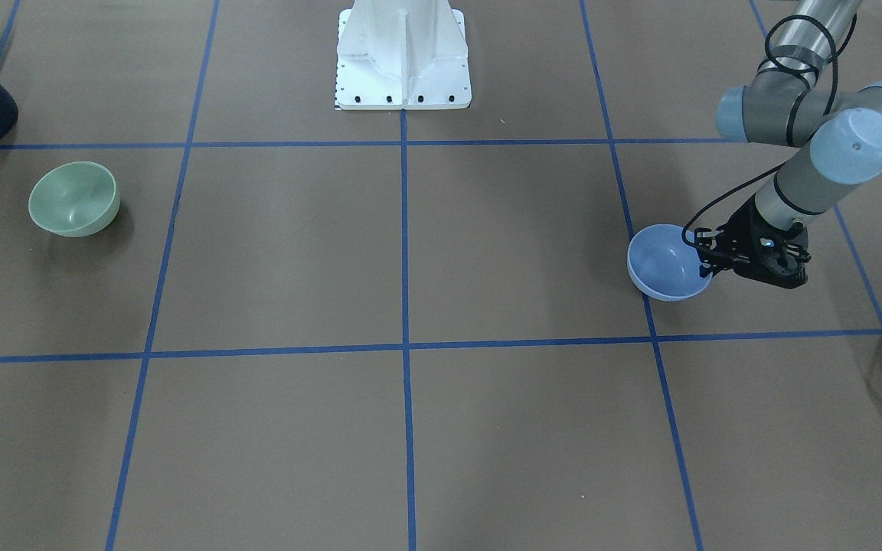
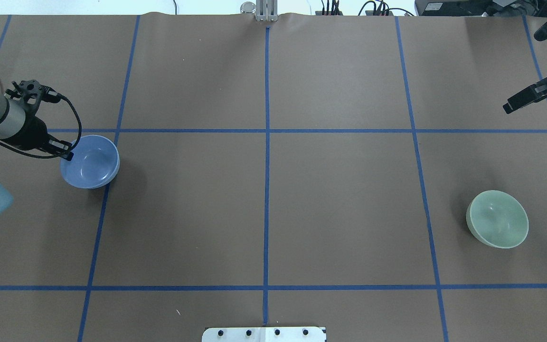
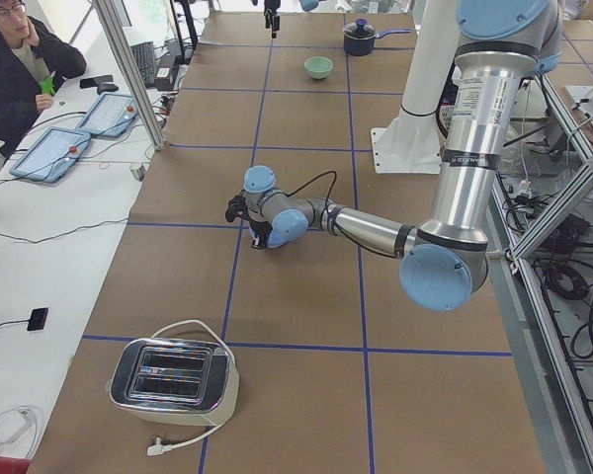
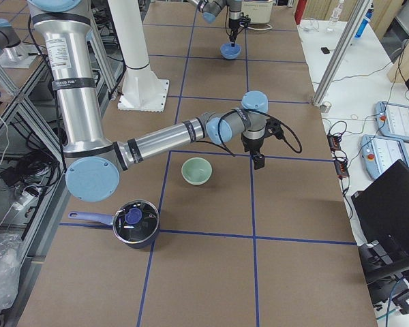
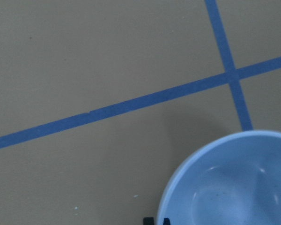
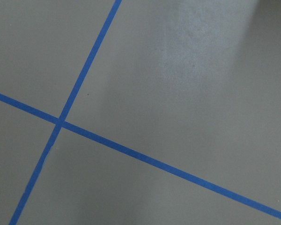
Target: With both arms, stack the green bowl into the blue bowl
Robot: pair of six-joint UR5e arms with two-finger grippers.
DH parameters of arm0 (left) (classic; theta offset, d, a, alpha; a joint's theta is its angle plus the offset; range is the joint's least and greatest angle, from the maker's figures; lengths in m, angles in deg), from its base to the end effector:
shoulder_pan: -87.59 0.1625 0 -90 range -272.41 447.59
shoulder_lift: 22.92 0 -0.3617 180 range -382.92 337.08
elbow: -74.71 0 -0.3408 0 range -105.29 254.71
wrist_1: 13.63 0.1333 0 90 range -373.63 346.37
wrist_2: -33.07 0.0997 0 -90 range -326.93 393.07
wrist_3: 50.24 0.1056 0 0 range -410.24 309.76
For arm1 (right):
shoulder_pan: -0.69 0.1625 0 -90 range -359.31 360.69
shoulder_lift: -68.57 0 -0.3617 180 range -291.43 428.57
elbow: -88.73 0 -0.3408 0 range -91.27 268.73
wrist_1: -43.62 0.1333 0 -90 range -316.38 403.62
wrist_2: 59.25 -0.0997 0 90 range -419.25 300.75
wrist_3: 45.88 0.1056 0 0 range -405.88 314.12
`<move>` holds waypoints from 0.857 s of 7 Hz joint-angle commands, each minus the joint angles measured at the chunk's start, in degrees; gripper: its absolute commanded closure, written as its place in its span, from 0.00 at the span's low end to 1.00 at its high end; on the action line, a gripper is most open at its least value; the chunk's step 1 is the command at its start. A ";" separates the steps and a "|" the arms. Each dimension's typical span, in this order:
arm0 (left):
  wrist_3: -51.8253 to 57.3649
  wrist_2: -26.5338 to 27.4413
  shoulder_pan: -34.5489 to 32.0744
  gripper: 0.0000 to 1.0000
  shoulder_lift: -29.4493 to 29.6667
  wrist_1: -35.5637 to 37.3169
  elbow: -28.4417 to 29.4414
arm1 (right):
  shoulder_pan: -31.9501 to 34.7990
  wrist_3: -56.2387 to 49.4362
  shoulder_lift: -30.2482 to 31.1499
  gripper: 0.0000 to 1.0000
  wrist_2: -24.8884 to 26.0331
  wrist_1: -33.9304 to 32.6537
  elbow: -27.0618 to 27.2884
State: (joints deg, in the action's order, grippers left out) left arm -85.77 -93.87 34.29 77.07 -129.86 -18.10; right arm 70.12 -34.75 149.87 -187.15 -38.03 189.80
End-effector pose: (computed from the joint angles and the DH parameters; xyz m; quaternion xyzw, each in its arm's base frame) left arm 0.2582 -0.4632 0.4460 0.0800 0.4280 0.1150 0.8929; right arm -0.1125 -0.4946 0.4313 0.1350 -0.3658 -0.1541 0.9079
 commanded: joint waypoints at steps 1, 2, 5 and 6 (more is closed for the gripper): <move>-13.00 -1.90 0.04 1.00 6.49 2.82 -1.84 | 0.00 0.03 0.00 0.00 0.02 0.00 0.09; -18.91 -1.64 1.35 1.00 12.62 8.24 -1.76 | 0.00 0.03 0.00 0.00 0.02 0.00 0.00; -32.03 7.65 13.89 1.00 24.61 14.27 -0.01 | -0.09 0.03 0.00 0.00 0.02 0.00 -0.09; -35.20 8.03 16.36 1.00 28.21 14.45 2.35 | -0.09 0.12 0.00 0.00 0.02 0.00 0.00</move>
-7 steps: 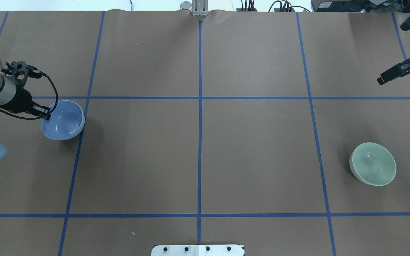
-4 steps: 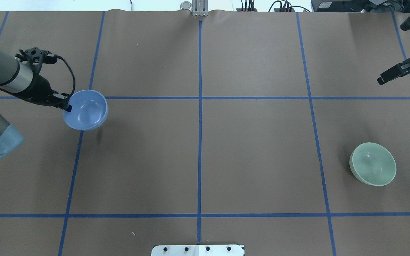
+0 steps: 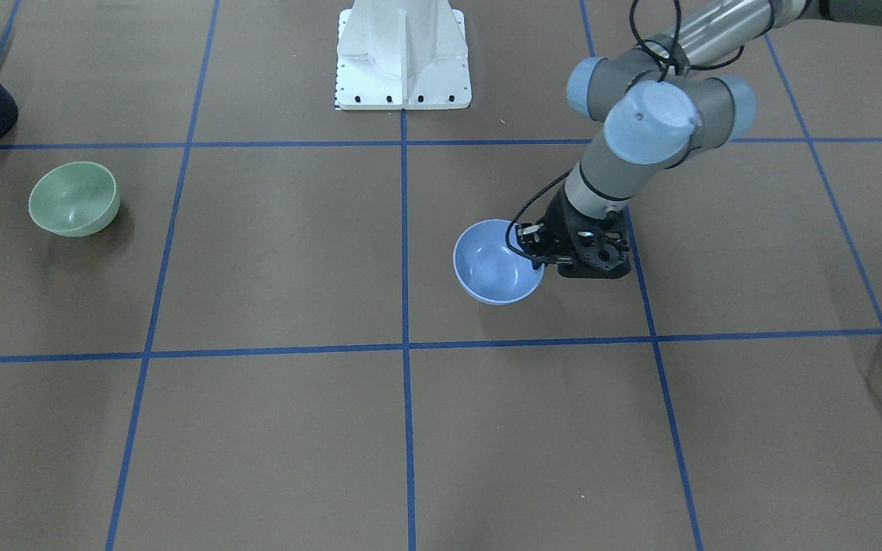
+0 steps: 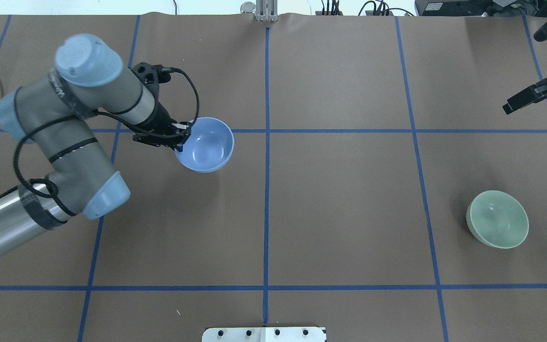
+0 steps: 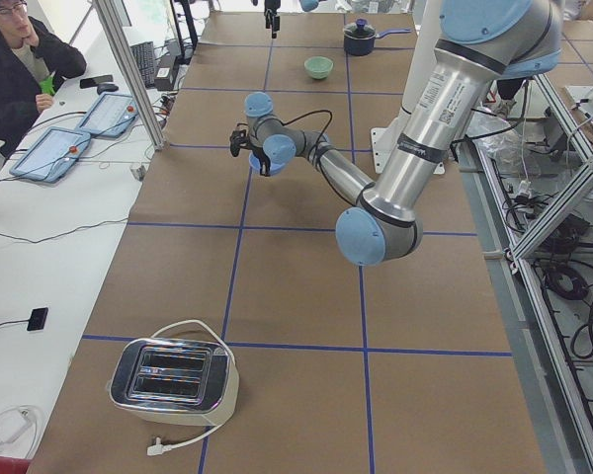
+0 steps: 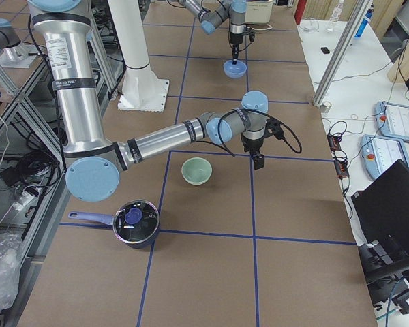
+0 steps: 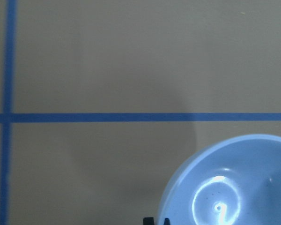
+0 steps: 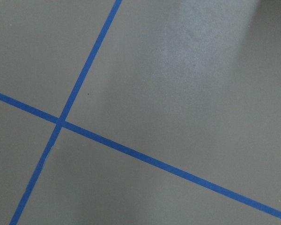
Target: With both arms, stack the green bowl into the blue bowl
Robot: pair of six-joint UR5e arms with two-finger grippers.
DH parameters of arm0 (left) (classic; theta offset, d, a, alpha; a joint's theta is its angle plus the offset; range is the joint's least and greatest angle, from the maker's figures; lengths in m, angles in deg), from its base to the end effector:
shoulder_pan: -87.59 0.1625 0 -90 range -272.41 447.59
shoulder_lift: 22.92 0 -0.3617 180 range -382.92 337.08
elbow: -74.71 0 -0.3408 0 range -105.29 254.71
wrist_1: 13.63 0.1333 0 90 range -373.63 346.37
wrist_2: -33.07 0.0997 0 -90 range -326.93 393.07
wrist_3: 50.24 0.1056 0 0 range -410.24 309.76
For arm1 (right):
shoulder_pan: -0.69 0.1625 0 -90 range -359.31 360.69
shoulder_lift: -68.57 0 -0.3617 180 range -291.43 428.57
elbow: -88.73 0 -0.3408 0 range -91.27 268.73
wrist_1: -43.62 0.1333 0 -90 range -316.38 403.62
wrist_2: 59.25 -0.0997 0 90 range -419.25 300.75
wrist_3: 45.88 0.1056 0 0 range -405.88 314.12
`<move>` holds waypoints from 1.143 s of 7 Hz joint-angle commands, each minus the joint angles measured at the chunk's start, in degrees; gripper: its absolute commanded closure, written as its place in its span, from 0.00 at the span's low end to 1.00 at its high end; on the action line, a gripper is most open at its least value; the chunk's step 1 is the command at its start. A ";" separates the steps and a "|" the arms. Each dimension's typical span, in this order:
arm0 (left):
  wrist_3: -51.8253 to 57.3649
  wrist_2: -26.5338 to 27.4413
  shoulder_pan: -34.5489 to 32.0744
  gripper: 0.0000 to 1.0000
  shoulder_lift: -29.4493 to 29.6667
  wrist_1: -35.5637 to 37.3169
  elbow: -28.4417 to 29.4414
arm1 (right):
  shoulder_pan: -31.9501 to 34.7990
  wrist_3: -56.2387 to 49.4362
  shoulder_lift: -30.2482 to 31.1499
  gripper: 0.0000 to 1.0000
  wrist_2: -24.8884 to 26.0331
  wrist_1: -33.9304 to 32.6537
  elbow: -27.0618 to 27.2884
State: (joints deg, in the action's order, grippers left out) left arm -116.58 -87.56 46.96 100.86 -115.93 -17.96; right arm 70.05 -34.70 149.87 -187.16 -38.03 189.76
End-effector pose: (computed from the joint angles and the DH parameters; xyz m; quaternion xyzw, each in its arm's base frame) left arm 0.4106 -0.4571 0.2456 0.0081 0.4650 -0.0218 0.8850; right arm -0.1132 -0.4945 0.4316 0.1343 -0.3659 -0.1542 0.9079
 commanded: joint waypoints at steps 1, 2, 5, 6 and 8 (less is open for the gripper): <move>-5.11 3.89 5.63 1.00 7.59 0.43 4.84 | -0.02 0.07 0.00 0.00 0.03 0.00 -0.05; -5.29 9.40 9.39 1.00 9.19 0.52 6.26 | -0.02 0.07 0.00 0.00 0.03 0.00 -0.14; -4.77 10.07 9.87 1.00 9.03 0.34 7.15 | -0.10 0.07 -0.09 0.00 -0.06 0.00 0.04; -4.59 10.07 9.87 1.00 8.94 0.25 7.16 | -0.10 0.07 -0.09 0.00 -0.06 0.00 0.04; -4.07 10.42 10.14 0.62 8.86 -0.27 7.16 | -0.10 0.07 -0.09 0.00 -0.06 0.00 0.04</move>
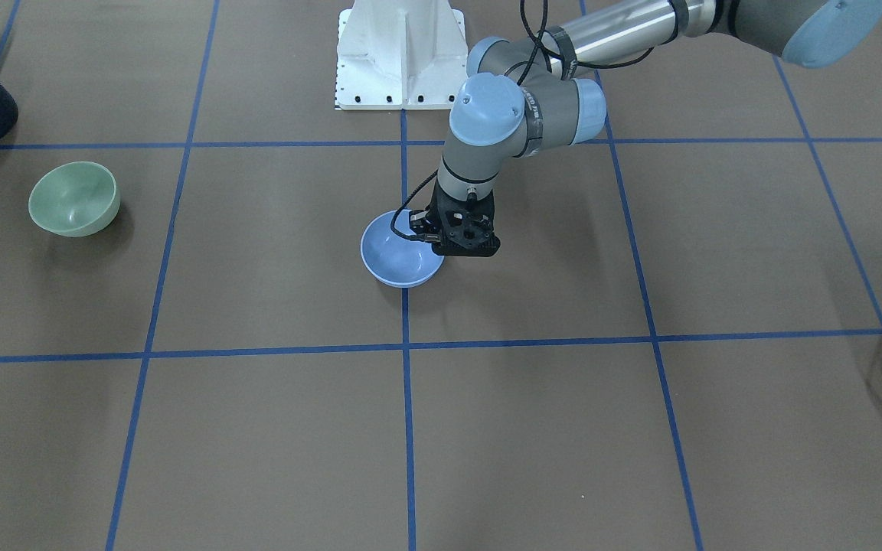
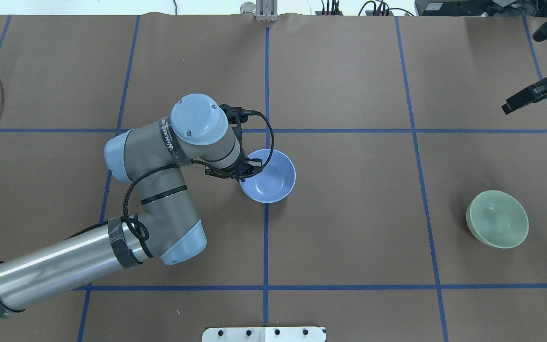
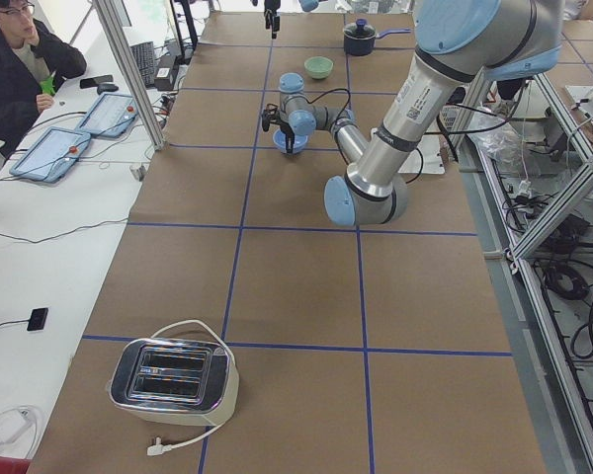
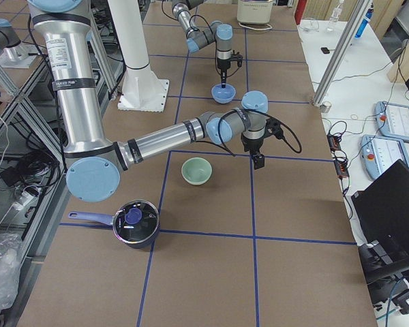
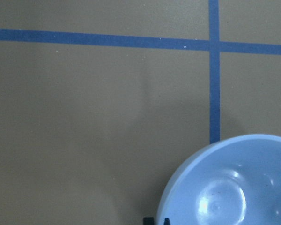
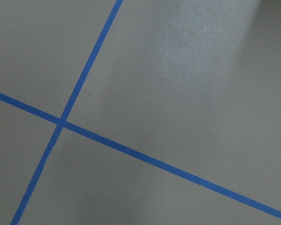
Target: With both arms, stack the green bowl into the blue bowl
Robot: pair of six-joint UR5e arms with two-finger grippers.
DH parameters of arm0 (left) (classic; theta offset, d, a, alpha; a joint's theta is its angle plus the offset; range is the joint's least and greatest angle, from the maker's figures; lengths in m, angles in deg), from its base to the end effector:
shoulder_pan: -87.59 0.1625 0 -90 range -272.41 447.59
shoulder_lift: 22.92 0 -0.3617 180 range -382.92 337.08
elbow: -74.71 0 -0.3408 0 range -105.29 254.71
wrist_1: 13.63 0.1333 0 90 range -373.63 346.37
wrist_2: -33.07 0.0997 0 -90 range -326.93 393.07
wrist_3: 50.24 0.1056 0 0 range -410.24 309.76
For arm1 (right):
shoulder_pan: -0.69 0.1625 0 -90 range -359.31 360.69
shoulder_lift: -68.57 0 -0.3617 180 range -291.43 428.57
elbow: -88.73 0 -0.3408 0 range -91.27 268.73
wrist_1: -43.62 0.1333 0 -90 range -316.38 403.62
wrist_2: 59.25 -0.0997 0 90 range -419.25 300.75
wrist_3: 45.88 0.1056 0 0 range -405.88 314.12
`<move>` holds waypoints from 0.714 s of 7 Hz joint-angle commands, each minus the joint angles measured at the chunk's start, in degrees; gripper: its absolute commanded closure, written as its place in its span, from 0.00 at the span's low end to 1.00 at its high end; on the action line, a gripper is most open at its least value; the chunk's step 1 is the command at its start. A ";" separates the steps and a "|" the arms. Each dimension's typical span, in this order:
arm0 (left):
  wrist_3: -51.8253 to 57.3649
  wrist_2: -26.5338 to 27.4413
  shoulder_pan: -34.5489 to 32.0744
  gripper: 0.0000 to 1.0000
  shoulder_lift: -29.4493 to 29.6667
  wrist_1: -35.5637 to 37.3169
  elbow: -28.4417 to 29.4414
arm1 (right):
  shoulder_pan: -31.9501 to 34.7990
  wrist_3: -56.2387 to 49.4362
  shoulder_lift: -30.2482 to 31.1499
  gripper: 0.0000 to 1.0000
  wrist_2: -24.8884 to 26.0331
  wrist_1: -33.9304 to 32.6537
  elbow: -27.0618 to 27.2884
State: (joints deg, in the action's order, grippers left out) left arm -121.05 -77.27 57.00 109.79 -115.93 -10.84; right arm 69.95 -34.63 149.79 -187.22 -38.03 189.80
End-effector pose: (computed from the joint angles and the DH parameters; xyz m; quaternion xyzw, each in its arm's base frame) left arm 0.5127 -0.4153 0.2031 0.0321 0.4485 -0.0134 0.8931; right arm -0.1142 -0.4946 0.4305 0.1345 -0.3668 -0.1548 0.9074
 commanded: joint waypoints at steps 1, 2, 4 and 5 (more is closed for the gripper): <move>1.36 0.91 0.01 0.23 -0.08 -0.45 -0.14 | 0.00 0.00 0.08 0.00 0.00 0.00 0.00; 1.72 3.97 -0.25 0.02 -0.25 -2.71 -0.84 | 0.00 0.09 0.08 0.00 0.00 0.00 0.00; 1.72 -1.23 -5.67 0.02 -3.04 -8.01 -3.81 | 0.09 0.00 0.08 0.00 -0.09 0.00 0.09; 1.99 -8.41 -11.53 0.02 -6.98 -8.09 -6.09 | 0.09 0.00 0.17 0.00 -0.18 0.00 0.35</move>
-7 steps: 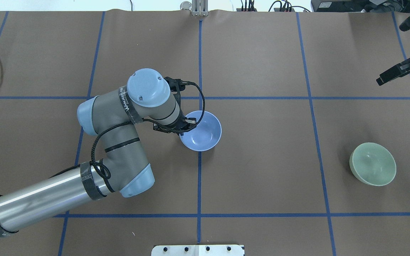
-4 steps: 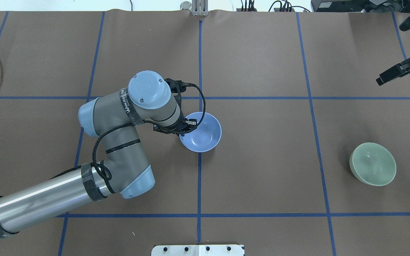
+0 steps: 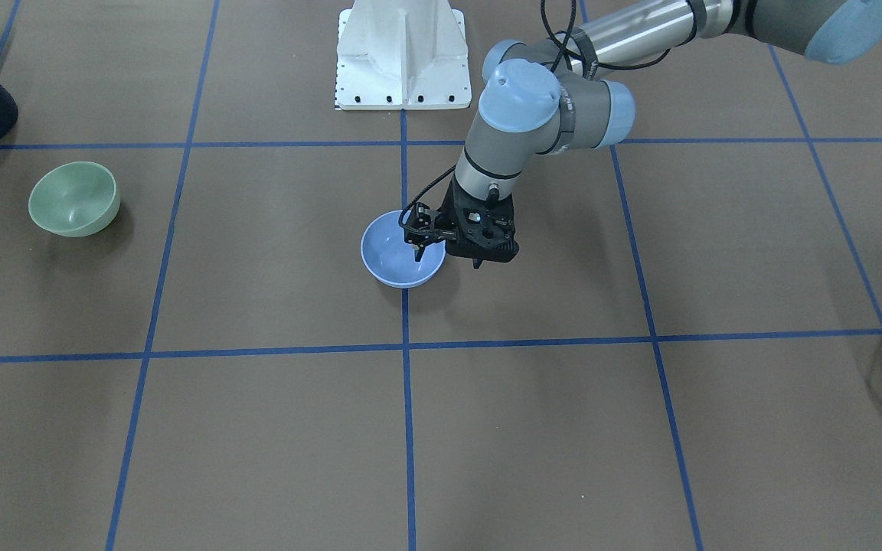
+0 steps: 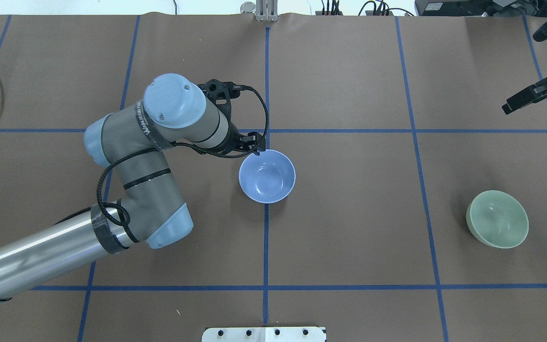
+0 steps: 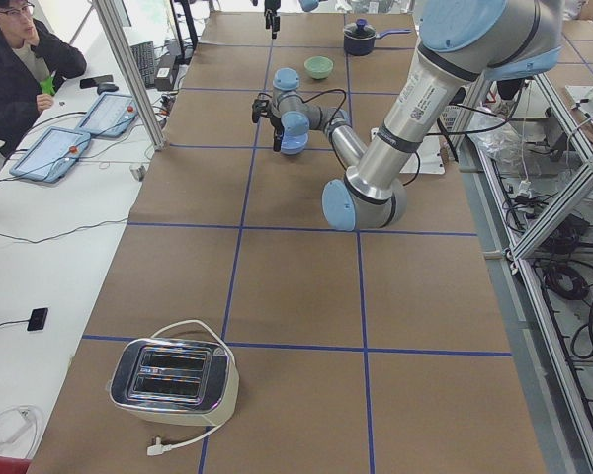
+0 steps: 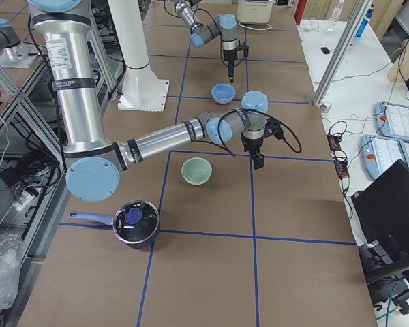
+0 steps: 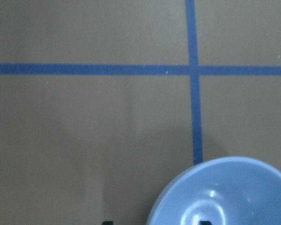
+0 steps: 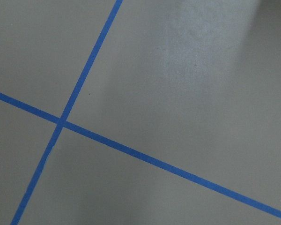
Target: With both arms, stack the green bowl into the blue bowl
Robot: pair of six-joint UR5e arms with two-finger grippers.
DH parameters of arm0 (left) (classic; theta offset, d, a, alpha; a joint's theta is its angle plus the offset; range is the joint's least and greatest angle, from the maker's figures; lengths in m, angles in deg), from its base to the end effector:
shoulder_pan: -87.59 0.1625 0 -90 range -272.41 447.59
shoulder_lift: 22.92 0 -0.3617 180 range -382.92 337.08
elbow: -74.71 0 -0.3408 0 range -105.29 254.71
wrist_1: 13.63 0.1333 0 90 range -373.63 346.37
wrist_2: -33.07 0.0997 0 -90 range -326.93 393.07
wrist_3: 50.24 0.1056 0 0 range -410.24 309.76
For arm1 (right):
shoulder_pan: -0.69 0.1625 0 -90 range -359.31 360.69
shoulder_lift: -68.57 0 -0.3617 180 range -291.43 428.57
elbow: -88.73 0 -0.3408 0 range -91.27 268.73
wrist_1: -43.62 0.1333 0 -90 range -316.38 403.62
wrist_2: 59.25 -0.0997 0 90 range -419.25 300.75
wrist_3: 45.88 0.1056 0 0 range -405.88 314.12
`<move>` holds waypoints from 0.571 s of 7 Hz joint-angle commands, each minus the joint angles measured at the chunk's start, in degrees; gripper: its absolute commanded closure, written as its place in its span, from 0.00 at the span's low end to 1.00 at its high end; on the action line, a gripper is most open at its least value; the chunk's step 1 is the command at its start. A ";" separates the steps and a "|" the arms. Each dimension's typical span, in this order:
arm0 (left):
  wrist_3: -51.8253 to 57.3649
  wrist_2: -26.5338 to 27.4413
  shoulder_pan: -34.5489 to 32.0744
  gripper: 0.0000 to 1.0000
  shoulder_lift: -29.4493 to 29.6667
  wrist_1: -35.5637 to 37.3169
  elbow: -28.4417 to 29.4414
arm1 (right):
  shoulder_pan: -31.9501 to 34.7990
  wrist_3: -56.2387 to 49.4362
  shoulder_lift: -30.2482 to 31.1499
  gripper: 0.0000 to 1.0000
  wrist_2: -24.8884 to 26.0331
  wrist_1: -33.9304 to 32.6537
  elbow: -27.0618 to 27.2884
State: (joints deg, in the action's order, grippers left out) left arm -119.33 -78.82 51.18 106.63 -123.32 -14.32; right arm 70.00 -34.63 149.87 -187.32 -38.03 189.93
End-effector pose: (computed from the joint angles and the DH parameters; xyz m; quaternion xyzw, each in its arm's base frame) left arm 0.4533 -0.4510 0.1956 0.0837 0.4990 -0.0241 0.8622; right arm -0.1137 -0.4940 0.4301 0.1348 -0.3675 -0.1548 0.9071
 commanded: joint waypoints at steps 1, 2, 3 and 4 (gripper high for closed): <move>5.92 -12.24 -11.52 0.02 -6.91 -0.62 -3.86 | 0.04 -0.01 0.35 0.00 -0.17 0.00 0.74; 16.07 -17.17 -17.23 0.02 -11.72 0.34 -5.00 | 0.12 -0.01 1.57 0.00 -0.51 0.78 2.40; 26.87 -19.92 -23.29 0.02 -14.47 4.09 -5.27 | 0.04 -0.09 3.75 0.00 -0.60 2.71 3.90; 39.25 -20.38 -28.05 0.02 -17.02 9.78 -5.88 | 0.04 -0.10 5.69 0.00 -2.17 5.77 4.35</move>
State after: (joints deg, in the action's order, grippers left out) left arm -94.04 -97.17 29.49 93.07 -119.08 -19.46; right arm 70.06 -34.69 153.25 -188.23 -35.27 193.25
